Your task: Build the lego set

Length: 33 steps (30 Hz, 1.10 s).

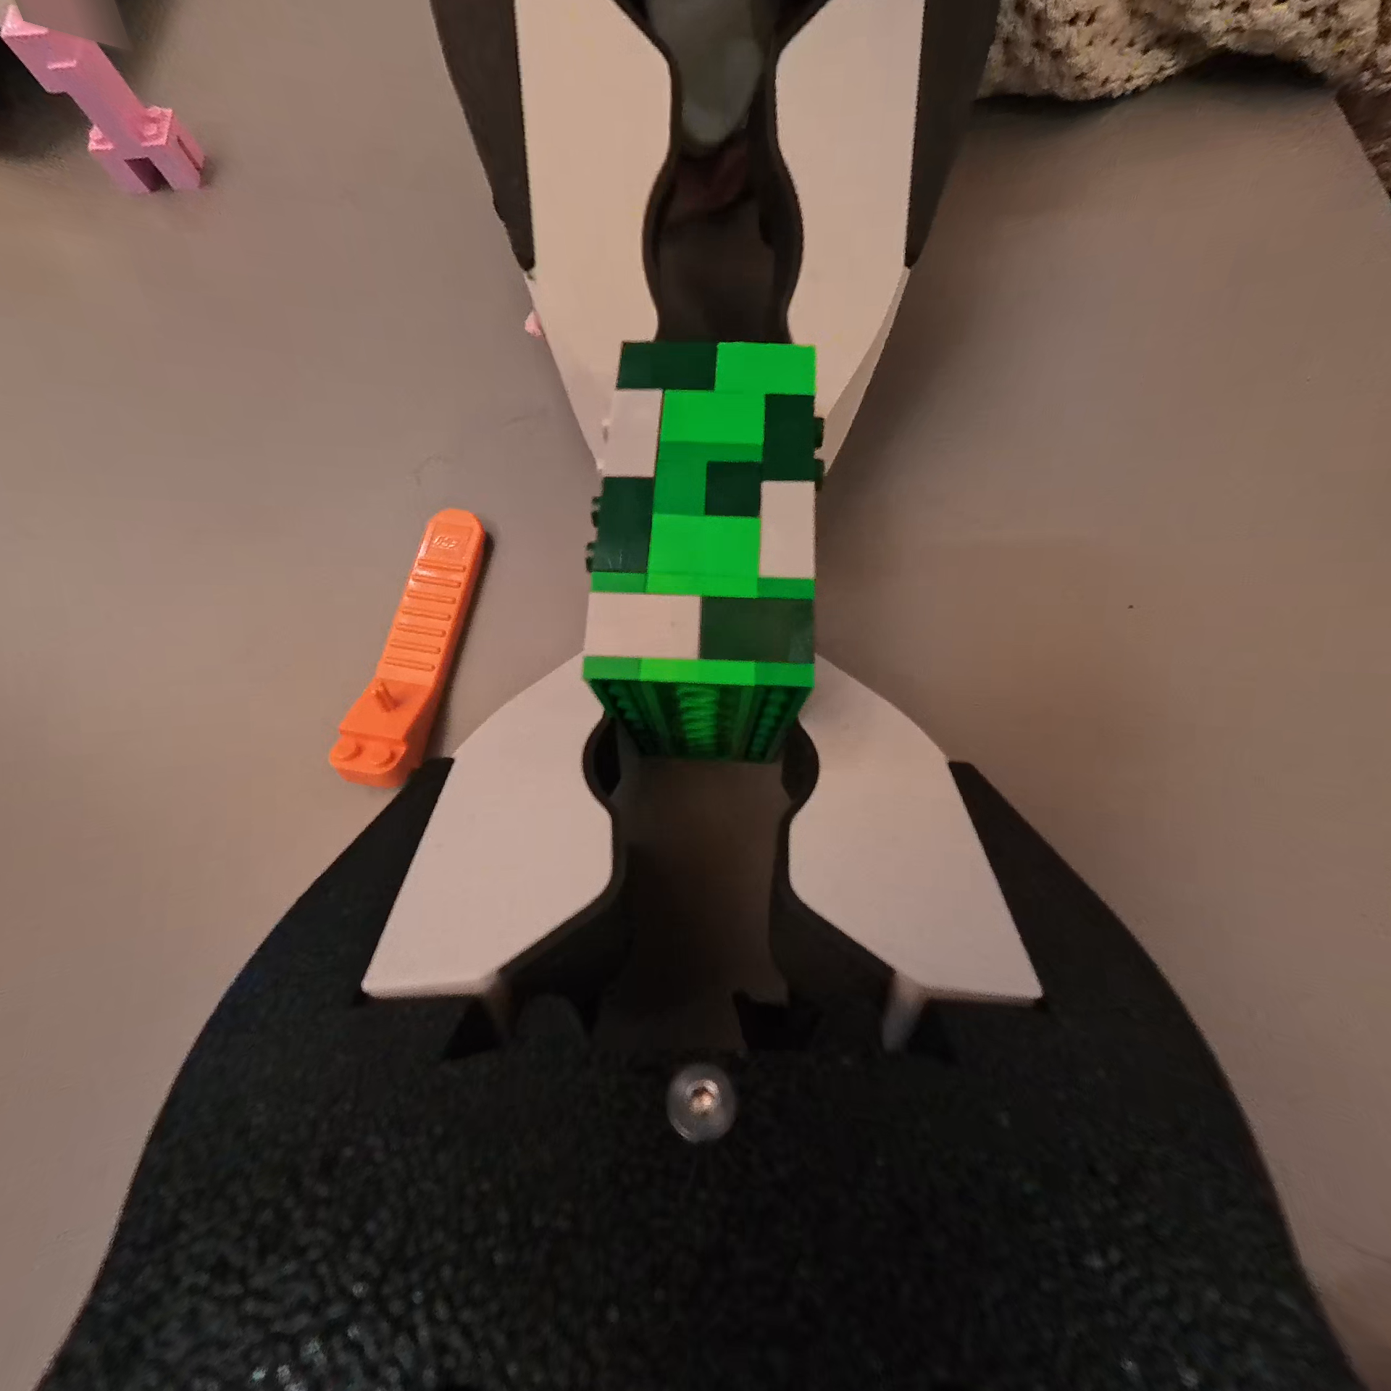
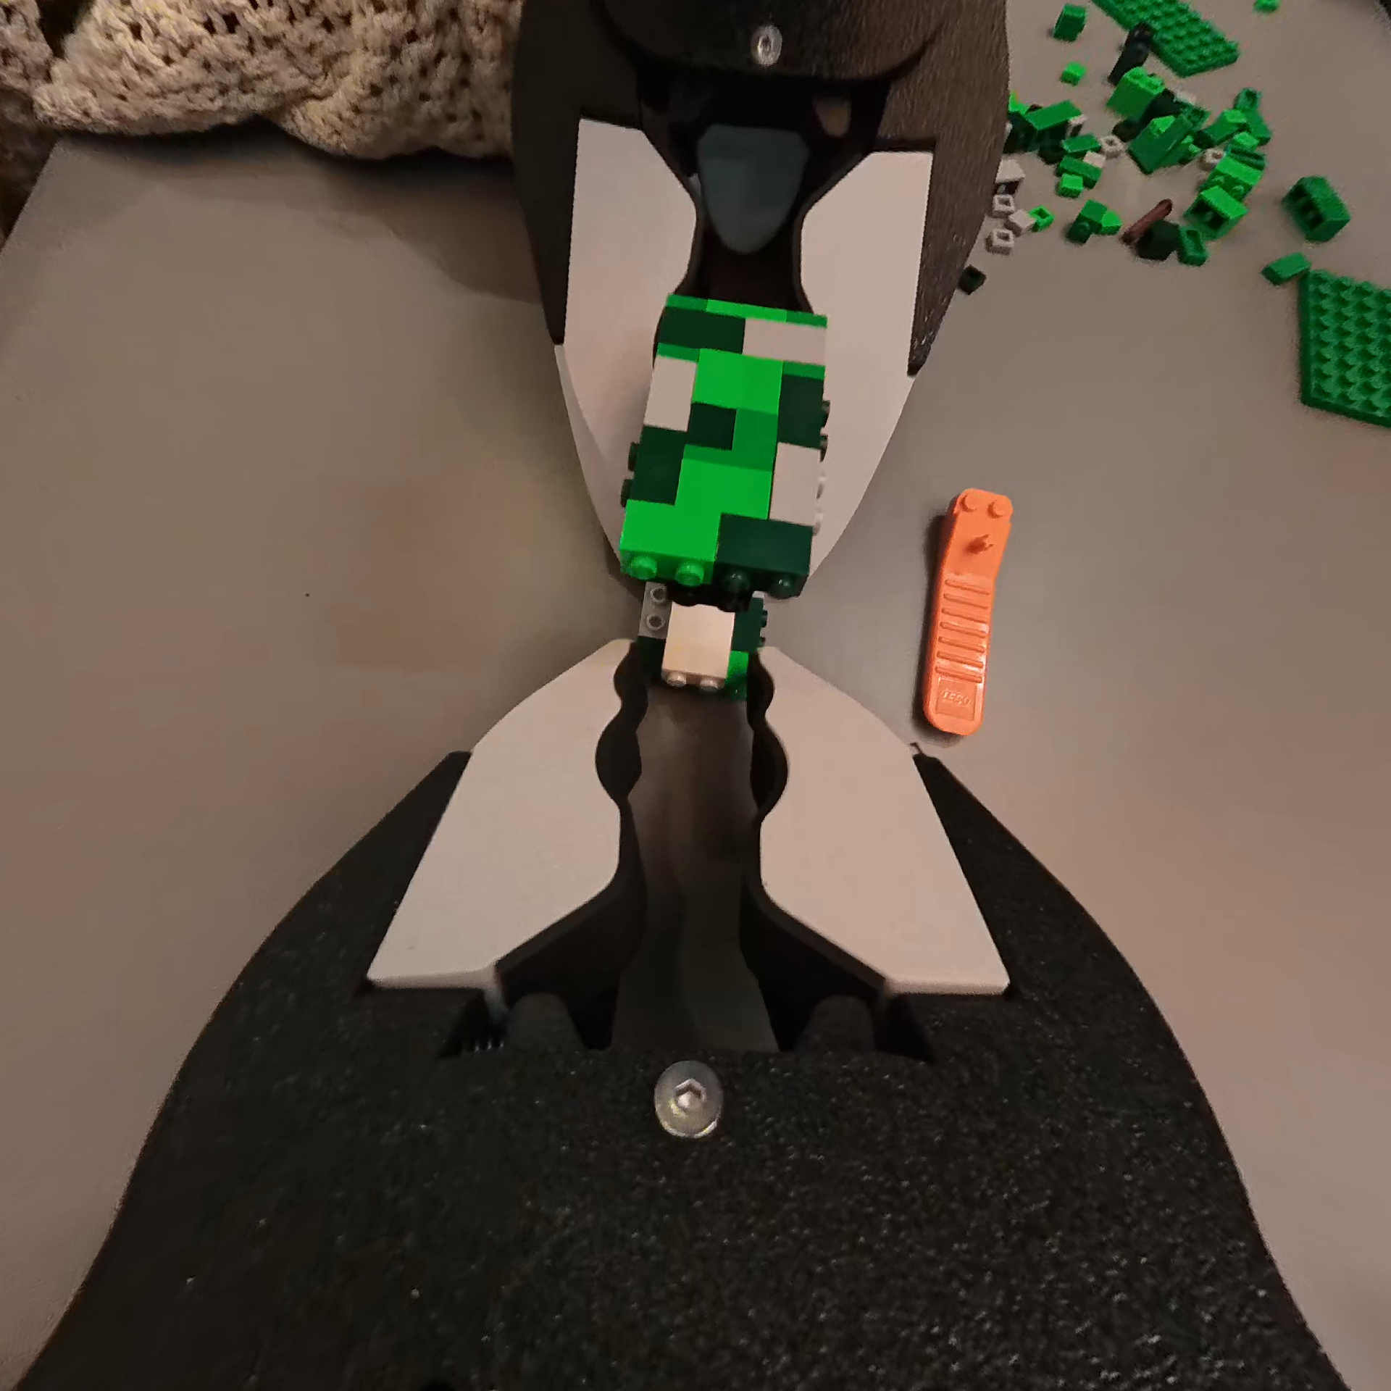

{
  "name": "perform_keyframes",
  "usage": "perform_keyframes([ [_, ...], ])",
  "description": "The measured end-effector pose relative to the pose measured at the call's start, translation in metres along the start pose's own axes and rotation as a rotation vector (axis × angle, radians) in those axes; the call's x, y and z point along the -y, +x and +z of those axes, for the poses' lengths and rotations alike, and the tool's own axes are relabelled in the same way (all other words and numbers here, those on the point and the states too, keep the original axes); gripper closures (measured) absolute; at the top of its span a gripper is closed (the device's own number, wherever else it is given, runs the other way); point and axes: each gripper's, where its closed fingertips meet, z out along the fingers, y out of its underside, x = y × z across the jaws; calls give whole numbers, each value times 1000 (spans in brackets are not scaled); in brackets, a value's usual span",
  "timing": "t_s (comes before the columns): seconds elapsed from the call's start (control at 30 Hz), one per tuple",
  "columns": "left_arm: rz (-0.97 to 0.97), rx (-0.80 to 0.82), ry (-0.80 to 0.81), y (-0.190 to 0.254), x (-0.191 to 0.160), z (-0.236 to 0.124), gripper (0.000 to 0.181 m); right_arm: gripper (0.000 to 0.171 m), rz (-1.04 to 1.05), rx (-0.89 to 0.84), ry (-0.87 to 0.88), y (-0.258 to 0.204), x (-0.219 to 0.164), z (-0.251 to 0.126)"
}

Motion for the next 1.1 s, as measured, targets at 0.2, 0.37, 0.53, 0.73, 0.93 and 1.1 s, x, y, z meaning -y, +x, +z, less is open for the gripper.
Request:
perform_keyframes([
  [0.2,3,0,-1,0,0,0,140,155,3,12,-20,0,-2,3],
  [0.37,1,7,0,1,1,0,141,155,9,0,-22,0,-2,4],
  [0.53,-10,5,15,1,5,1,141,155,14,-25,-24,0,-1,5],
  [0.73,-8,12,13,1,4,1,141,155,48,-44,-24,0,-1,5],
  [0.93,-9,14,10,1,3,1,141,155,59,-67,-25,0,-1,6],
  [1.1,-11,14,5,2,2,1,141,155,58,-70,-24,0,-1,6],
])
